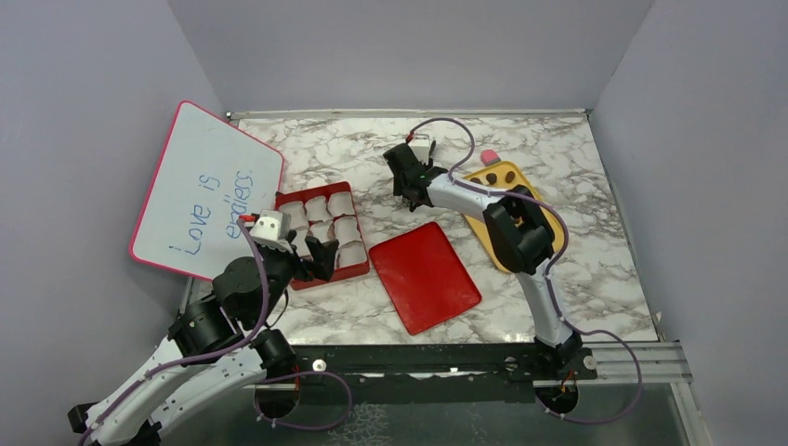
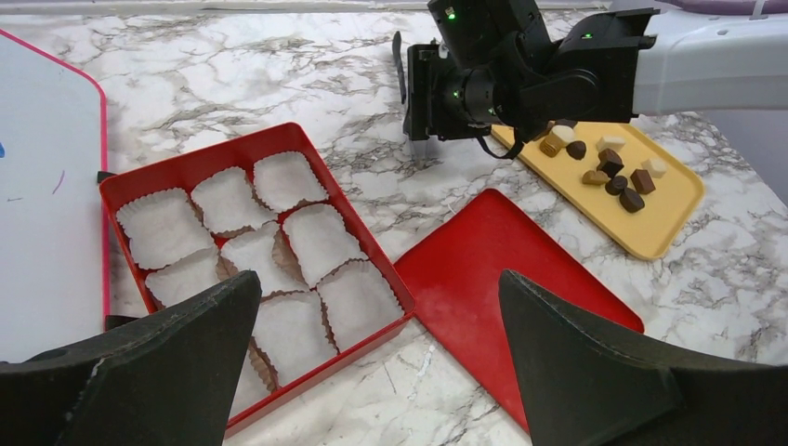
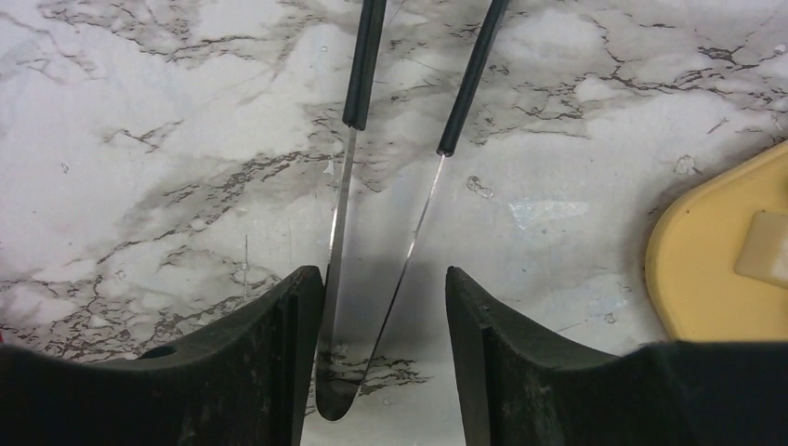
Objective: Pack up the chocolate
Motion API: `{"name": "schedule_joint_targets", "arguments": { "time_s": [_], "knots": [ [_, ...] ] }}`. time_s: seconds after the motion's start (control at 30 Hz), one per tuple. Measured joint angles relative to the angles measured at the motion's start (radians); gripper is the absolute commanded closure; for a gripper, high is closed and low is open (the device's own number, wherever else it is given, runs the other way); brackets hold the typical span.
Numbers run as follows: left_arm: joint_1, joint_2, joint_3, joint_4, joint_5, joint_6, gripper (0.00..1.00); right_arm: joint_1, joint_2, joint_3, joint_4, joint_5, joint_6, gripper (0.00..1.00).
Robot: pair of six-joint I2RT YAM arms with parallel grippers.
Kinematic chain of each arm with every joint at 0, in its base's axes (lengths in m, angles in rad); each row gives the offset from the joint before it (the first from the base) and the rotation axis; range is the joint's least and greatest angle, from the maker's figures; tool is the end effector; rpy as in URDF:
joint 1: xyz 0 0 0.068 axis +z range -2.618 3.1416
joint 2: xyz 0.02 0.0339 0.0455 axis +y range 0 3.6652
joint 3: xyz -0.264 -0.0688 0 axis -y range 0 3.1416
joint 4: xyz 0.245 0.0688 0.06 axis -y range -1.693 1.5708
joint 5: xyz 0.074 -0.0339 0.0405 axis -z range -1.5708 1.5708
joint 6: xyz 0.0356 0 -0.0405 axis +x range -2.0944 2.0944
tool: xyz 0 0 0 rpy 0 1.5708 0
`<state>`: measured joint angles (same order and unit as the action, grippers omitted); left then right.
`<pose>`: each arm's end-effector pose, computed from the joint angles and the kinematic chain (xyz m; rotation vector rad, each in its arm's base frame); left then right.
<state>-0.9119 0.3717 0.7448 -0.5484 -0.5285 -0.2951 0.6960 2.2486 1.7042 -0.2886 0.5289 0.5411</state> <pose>0.0653 -0.0550 0.3363 0.1484 1.7347 -0.4297 0.3927 0.3046 0.1661 0.0608 2.2630 0.0080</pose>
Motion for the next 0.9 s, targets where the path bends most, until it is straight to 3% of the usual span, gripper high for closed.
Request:
{"name": "schedule_joint_targets", "arguments": {
  "time_s": [0.43,0.63,0.9],
  "knots": [
    [0.0,0.036,-0.001,0.0,0.002,0.0,0.01,-0.018,0.031,-0.002,0.015,-0.002,-0.114,0.53],
    [0.0,0.036,-0.001,0.0,0.002,0.0,0.01,-0.027,-0.025,-0.11,0.098,-0.012,-0.166,0.45],
    [0.0,0.036,-0.001,0.0,0.002,0.0,0.01,-0.05,-0.023,-0.135,0.183,-0.021,-0.167,0.44]
  ]
}}
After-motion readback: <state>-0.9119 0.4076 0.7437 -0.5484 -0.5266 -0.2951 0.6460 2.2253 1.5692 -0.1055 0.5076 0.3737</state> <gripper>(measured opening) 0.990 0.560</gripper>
